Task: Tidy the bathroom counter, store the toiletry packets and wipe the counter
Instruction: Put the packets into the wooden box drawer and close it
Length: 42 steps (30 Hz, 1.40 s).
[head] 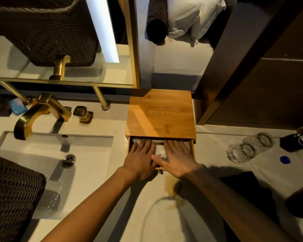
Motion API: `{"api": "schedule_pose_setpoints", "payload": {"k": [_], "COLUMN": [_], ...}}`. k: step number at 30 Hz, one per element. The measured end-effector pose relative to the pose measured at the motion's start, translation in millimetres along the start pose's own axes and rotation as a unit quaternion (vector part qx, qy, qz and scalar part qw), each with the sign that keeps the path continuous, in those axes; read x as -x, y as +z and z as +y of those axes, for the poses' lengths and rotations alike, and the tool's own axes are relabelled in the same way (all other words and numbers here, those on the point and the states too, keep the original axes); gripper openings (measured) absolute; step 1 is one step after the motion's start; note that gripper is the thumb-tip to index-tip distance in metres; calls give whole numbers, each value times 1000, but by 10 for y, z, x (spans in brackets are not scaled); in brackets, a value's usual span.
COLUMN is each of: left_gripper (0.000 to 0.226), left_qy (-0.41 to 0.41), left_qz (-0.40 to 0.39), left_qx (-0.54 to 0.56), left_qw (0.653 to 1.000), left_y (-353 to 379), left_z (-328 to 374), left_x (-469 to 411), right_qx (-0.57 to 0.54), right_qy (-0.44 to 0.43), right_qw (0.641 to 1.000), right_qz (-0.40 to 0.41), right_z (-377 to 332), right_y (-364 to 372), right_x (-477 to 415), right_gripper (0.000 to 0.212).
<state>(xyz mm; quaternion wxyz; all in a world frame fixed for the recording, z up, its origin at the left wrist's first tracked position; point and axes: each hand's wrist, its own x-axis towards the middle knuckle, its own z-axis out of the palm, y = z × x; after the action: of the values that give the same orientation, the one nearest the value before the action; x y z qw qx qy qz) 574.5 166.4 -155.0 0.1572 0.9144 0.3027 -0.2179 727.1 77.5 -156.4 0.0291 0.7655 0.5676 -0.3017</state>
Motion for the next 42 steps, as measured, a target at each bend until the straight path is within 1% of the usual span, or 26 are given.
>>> {"api": "schedule_pose_setpoints", "payload": {"k": [3,8,13,18,20,23,27,31,34,37,40,41,42], "left_gripper": [69,69,72,72,71,73,78,82,82,83,102,101,95], "left_qy": [11,3,-5,-20,-9,-2,-20,-33,-32,-20,-1,1,0], "left_qz": [-1,-20,-43,-35,-39,-42,-42,-40,-20,-4,-11,-14,-14], "left_qx": [7,12,9,-3,-2,6,15,24,33,16,29,46,60], "left_qw": [1000,1000,999,999,999,999,999,998,999,1000,1000,999,998], "left_y": [17,13,-17,-68,-37,39,75,71,72,96,90,90,86], "left_z": [-16,5,-20,80,122,134,92,113,109,102,90,81,68], "left_x": [100,172,53,132,266,408,334,271,267,263,286,292,295], "right_qx": [1,-5,-11,4,20,44,20,7,-21,-49,-65,-68,-72], "right_qy": [14,9,1,6,2,-3,-9,-8,-46,-106,-104,-101,-102], "right_qw": [999,1000,999,1000,1000,998,1000,999,997,992,991,991,991], "right_qz": [-43,-12,-30,-6,-18,-37,-12,35,60,54,49,50,48], "right_z": [-24,-115,-87,-104,-99,-34,55,105,89,34,22,37,60], "right_y": [48,-6,-47,-33,11,42,-39,-85,-67,-46,-74,-92,-110], "right_x": [130,234,125,192,258,291,207,131,76,47,34,39,47], "right_gripper": [110,106,97,106,108,100,100,105,96,87,82,80,79]}}
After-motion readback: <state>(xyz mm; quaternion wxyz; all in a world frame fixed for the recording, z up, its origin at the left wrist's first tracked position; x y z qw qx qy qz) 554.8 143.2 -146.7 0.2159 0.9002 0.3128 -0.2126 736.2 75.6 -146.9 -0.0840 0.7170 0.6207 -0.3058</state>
